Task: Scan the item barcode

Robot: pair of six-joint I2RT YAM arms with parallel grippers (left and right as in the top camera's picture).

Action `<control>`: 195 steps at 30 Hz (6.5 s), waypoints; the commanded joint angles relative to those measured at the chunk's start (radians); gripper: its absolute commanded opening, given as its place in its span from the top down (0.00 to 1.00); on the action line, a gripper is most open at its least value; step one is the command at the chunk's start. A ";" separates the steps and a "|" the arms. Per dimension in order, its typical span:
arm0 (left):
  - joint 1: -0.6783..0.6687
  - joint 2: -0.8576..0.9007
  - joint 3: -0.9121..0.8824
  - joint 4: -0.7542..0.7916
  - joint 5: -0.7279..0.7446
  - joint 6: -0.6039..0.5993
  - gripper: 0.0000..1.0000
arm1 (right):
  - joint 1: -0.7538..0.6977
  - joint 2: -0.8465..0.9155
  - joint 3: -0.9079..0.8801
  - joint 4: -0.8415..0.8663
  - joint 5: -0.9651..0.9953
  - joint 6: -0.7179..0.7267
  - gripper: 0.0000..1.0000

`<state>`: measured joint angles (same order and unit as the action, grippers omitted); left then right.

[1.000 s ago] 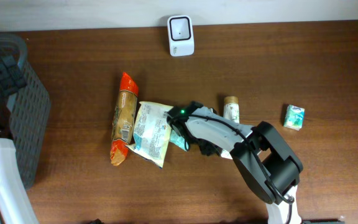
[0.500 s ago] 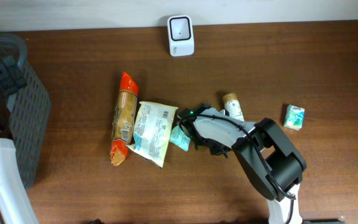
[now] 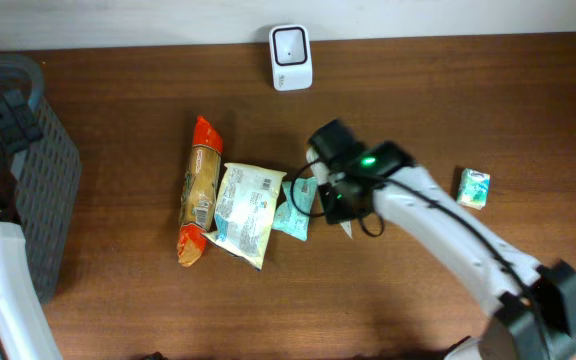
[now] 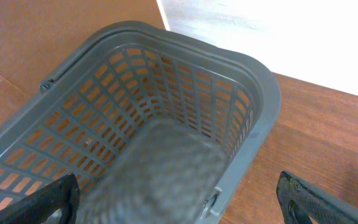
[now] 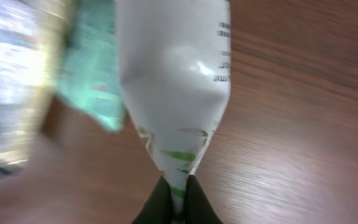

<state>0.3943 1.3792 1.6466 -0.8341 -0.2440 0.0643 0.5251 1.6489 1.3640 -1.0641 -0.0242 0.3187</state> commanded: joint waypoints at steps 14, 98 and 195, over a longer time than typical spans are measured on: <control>0.002 0.000 0.006 0.002 -0.004 0.013 0.01 | -0.410 0.060 -0.407 0.299 -0.516 -0.251 0.64; 0.002 0.000 0.006 0.002 -0.004 0.013 0.01 | -0.295 -0.165 0.113 0.364 -0.723 -0.166 0.96; 0.002 0.000 0.006 0.002 -0.004 0.013 0.01 | -0.123 0.321 0.256 0.136 -0.224 0.057 0.96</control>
<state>0.3943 1.3800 1.6466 -0.8333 -0.2440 0.0643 0.3084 1.9392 1.6176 -0.9607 -0.3012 0.3031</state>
